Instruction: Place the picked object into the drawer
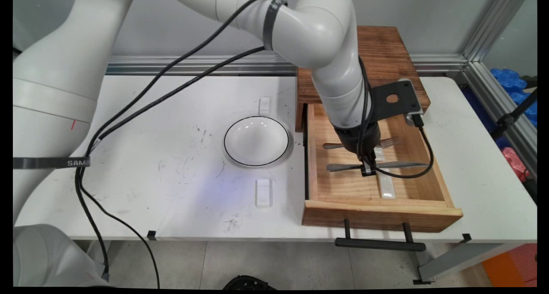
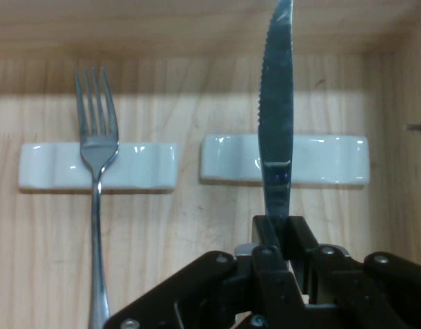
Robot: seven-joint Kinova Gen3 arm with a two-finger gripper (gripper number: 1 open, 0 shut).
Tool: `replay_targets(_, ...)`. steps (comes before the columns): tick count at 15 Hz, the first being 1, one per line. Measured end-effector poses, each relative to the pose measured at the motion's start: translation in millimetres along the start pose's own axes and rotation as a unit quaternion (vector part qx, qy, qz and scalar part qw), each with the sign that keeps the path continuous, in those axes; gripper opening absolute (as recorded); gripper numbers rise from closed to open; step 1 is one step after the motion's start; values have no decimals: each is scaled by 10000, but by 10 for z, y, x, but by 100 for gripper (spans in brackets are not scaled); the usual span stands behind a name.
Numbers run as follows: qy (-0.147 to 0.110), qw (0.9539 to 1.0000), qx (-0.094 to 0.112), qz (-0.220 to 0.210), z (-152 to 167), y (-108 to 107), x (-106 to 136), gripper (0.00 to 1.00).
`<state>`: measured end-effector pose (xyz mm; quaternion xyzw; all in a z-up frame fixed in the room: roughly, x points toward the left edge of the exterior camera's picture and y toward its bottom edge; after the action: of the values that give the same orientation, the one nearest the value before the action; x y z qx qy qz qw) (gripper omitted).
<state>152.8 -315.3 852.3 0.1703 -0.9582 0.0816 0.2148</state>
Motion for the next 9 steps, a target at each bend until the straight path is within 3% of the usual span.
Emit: replay_targets(9, -13, 9998, -84, -202, 251, 25, -104, 0)
